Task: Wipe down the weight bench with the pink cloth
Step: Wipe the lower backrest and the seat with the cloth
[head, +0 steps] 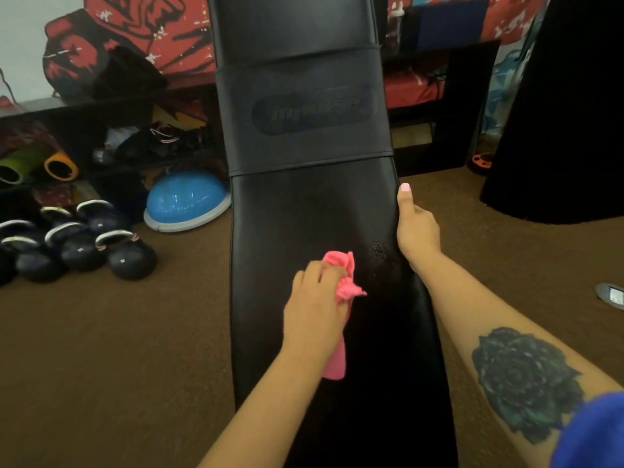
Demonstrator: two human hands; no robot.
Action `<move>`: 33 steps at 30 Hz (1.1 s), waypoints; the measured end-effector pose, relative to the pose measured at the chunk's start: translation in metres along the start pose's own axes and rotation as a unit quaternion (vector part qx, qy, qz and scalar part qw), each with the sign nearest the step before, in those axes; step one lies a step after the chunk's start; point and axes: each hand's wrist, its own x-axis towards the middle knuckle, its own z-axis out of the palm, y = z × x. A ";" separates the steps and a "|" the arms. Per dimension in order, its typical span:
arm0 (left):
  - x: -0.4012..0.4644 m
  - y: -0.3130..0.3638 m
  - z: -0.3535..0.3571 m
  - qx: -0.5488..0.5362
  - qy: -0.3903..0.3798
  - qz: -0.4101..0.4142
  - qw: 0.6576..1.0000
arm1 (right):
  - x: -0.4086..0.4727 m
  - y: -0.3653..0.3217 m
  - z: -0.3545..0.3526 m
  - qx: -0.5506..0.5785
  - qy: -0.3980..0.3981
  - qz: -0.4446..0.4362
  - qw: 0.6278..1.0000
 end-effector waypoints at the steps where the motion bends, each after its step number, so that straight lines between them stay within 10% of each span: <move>1: -0.001 0.006 0.005 -0.011 -0.011 0.002 1.000 | 0.000 0.000 0.000 -0.001 -0.002 0.001 1.000; 7: 0.032 0.031 0.005 -0.005 -0.023 0.036 0.999 | -0.002 -0.002 -0.015 0.004 -0.084 0.020 0.996; 13: 0.021 0.018 -0.004 -0.037 0.029 -0.048 0.998 | -0.056 0.015 -0.041 0.066 0.076 -0.132 0.986; 18: 0.008 0.043 0.007 -0.050 -0.063 -0.019 0.997 | -0.114 0.022 -0.028 0.112 -0.034 -0.096 0.988; 33: 0.014 0.056 0.012 -0.111 -0.073 -0.054 0.990 | -0.119 0.033 -0.024 0.077 0.024 -0.075 0.994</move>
